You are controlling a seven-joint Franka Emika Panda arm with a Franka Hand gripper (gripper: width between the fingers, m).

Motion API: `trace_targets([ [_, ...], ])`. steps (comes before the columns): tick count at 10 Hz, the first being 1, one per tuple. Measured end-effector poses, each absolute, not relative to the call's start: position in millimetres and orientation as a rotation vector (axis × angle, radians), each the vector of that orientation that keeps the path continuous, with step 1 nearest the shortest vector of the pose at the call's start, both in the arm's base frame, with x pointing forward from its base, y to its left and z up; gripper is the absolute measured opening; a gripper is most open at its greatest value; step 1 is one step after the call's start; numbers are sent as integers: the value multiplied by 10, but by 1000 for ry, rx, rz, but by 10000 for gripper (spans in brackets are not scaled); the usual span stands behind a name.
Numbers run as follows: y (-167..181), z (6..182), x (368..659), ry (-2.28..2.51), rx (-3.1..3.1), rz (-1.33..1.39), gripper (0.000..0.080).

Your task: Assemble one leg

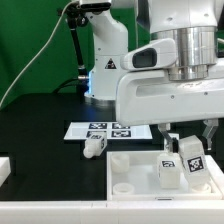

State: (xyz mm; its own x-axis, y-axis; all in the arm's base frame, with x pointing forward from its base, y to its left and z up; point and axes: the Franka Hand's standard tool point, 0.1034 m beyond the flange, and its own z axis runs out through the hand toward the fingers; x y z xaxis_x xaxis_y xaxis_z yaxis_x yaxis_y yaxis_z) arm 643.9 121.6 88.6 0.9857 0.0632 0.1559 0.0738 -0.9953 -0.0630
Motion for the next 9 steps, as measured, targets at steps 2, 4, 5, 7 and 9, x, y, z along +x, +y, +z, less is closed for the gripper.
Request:
trace_targets([
  [2,1217,886,6440,-65,-3061,-236,307],
  [4,1237,888,6440,245,-3033,-226,307],
  [5,1283,892,6442,419,-3001,-230,307],
  [7,1423,873,6394,734,-2921,-202,293],
  [9,1514,848,6361,1196,-2727,-147,293],
])
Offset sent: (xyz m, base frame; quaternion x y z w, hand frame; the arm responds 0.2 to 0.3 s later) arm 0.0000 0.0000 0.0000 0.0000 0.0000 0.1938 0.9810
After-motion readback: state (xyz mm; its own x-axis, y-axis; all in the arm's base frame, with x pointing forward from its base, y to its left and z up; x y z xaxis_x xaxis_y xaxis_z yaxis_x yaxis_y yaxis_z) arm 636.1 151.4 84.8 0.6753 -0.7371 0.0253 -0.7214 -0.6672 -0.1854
